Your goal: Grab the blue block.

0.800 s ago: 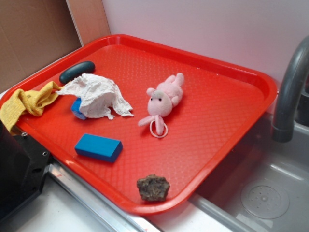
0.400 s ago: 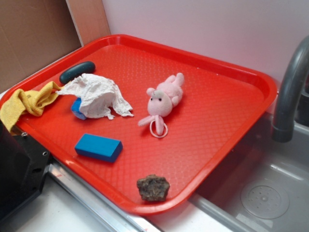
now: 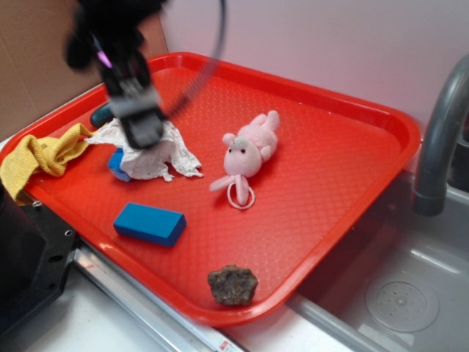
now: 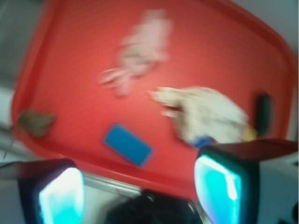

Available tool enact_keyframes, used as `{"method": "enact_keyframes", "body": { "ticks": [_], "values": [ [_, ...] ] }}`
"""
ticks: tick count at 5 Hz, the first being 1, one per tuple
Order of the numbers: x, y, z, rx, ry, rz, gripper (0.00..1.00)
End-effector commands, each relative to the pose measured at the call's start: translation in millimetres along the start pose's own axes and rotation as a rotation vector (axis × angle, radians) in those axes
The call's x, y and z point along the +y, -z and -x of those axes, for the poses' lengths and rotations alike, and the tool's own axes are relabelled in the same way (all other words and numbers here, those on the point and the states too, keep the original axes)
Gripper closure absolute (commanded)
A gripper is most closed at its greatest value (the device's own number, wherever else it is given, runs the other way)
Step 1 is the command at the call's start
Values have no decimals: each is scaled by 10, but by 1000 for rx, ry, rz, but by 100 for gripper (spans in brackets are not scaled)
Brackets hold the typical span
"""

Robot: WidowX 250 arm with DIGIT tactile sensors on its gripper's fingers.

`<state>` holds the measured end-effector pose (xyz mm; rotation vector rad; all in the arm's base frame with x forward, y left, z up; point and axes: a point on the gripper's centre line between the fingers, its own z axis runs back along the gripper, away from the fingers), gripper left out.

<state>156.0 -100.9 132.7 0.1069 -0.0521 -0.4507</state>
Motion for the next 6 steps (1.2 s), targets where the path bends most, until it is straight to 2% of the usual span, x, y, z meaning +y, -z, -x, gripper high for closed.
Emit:
{"method": "enact_keyframes", "body": {
  "ticks": [1, 3, 4, 5, 6],
  "values": [
    [-139, 439, 286, -81, 386, 81, 0],
    [-18, 796, 434, -86, 343, 169, 0],
    [-41, 998, 405, -64, 359, 197, 0],
    [-71, 1187, 346, -11, 330, 207, 0],
    [-78, 1211, 329, 2, 276, 199, 100]
  ]
}}
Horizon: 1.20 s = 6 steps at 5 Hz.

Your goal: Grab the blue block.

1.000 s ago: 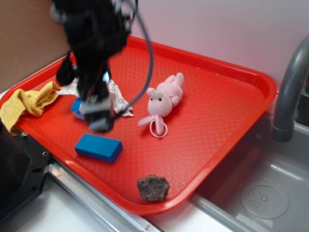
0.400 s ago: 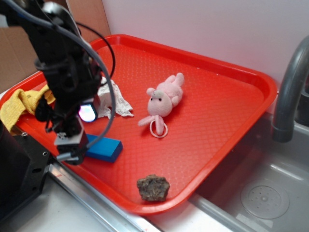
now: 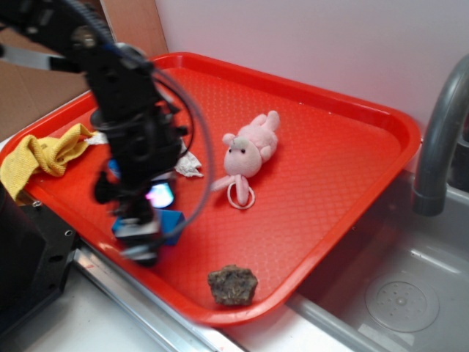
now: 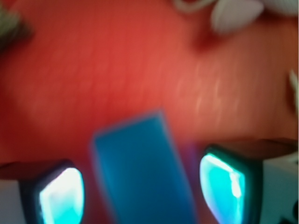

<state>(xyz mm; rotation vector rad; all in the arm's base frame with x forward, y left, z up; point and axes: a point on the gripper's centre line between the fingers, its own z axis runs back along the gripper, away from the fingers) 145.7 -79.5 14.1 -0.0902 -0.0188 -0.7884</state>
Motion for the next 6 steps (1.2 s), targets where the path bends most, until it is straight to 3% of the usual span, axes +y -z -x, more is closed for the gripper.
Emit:
{"method": "enact_keyframes", "body": {
  "ticks": [1, 2, 4, 5, 6],
  "values": [
    [-97, 13, 78, 38, -81, -4, 100],
    [-66, -199, 117, 41, -184, -27, 100],
    [237, -1233, 306, -28, -678, -94, 100],
    [391, -1754, 589, -102, -924, -91, 100],
    [572, -2260, 548, -164, -953, -115, 100]
  ]
}}
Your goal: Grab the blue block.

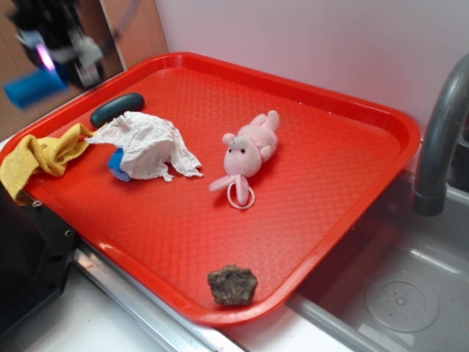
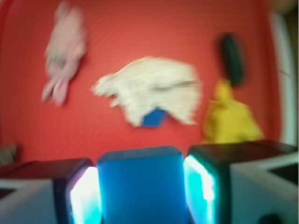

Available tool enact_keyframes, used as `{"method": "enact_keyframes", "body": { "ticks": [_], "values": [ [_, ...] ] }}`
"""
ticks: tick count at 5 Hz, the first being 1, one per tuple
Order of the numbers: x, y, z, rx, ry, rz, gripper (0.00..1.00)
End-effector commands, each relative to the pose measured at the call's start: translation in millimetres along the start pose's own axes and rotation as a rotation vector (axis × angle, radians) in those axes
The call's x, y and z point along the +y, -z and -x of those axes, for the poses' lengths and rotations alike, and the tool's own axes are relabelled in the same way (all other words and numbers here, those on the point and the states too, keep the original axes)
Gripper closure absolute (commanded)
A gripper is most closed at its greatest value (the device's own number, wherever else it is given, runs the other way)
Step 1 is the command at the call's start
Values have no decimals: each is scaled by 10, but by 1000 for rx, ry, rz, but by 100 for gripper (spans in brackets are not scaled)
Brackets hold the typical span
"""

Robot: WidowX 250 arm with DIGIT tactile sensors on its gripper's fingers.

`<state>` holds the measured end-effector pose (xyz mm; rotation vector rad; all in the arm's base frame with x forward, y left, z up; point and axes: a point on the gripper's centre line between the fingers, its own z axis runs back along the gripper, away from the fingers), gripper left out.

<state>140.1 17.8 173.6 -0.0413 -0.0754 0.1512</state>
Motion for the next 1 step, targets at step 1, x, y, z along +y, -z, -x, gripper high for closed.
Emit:
{"method": "enact_keyframes", "body": {
  "ticks": [1],
  "values": [
    [-101, -721, -343, -115, 5, 0, 100]
  ]
}}
